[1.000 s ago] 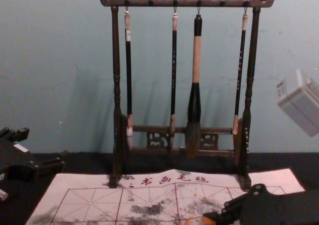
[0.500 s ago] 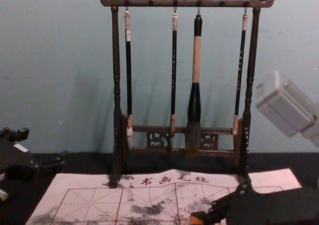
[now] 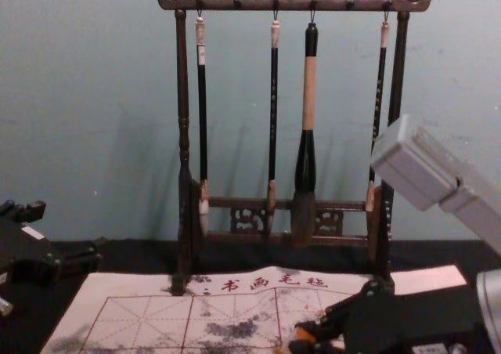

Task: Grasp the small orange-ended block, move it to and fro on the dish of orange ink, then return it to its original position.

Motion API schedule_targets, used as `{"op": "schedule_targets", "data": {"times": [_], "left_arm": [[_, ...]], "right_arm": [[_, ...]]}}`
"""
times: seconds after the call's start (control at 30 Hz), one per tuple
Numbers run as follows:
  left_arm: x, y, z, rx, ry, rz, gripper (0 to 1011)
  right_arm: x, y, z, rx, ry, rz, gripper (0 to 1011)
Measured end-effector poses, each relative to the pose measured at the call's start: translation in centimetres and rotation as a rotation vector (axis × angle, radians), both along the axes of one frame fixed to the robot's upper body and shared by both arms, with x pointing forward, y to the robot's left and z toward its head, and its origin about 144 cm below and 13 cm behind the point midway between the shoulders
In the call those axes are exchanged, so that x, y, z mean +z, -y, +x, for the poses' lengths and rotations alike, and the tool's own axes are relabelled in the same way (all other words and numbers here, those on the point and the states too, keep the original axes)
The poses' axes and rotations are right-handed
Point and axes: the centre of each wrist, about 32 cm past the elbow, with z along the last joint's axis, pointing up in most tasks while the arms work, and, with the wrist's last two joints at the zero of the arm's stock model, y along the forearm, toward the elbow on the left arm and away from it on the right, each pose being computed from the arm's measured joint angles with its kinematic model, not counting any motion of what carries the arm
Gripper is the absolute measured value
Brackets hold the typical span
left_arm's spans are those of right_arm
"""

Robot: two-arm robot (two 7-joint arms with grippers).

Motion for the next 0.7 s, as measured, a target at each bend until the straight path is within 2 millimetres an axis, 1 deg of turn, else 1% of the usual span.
{"op": "schedule_targets", "data": {"times": [0.33,0.7], "left_arm": [[0.0,0.0,0.0,0.0,0.0,0.0,1001],[0.0,0.0,0.0,0.0,0.0,0.0,1001]], "right_arm": [[0.4,0.7,0.4,-0.028,0.01,-0.005,111],[1.1,2.0,-0.3,-0.036,0.011,-0.052,111]]}}
